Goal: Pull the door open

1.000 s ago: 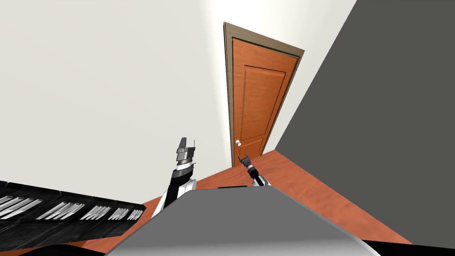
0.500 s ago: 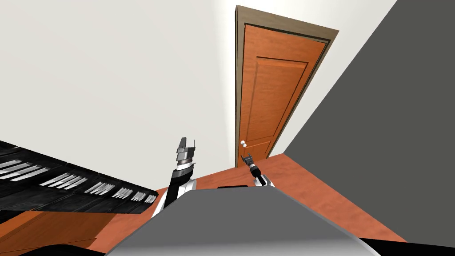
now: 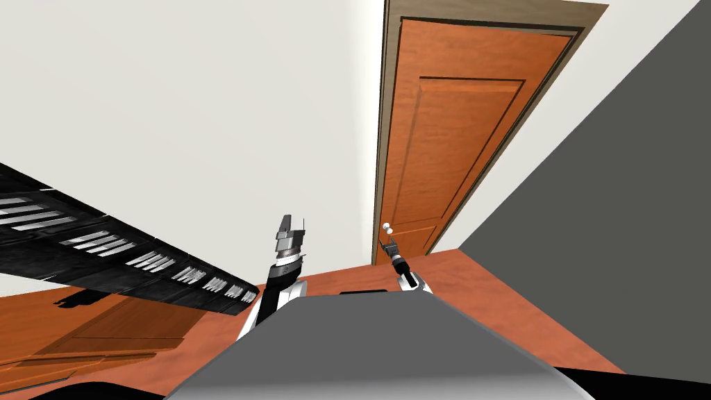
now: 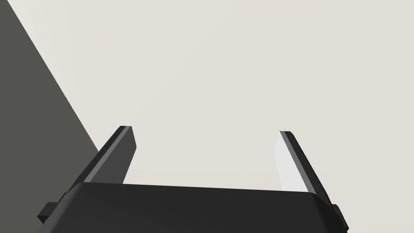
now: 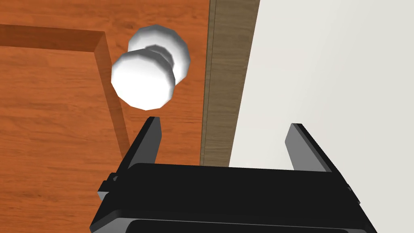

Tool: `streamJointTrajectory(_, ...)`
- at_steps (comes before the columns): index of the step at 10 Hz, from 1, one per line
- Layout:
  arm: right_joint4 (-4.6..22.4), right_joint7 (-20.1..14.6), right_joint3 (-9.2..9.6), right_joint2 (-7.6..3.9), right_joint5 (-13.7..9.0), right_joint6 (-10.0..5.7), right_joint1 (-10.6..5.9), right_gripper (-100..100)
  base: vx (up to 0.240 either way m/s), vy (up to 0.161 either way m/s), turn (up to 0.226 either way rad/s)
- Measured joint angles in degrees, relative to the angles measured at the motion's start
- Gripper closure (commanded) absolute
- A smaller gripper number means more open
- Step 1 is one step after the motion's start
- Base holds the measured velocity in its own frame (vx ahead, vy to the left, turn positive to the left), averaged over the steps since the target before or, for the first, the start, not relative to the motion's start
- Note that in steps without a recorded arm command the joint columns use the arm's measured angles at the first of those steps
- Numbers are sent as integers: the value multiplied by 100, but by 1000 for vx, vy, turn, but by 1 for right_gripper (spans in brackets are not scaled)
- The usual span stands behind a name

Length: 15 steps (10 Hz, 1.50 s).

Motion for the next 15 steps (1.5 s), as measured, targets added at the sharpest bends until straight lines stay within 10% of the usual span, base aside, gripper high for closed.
streamJointTrajectory(7,464,413,-178,-38,-826,-70,-268,-100,69,-87,131)
streamJointTrajectory(8,468,423,-162,-16,-831,-73,-257,100,-16,11,-30)
streamJointTrajectory(13,469,413,-181,-40,-827,-74,-255,100,-1,4,-6)
streamJointTrajectory(14,469,413,-181,-40,-827,-74,-255,-100,-100,91,53)
streamJointTrajectory(15,415,384,-177,-77,-825,-59,-225,-100,-156,118,30)
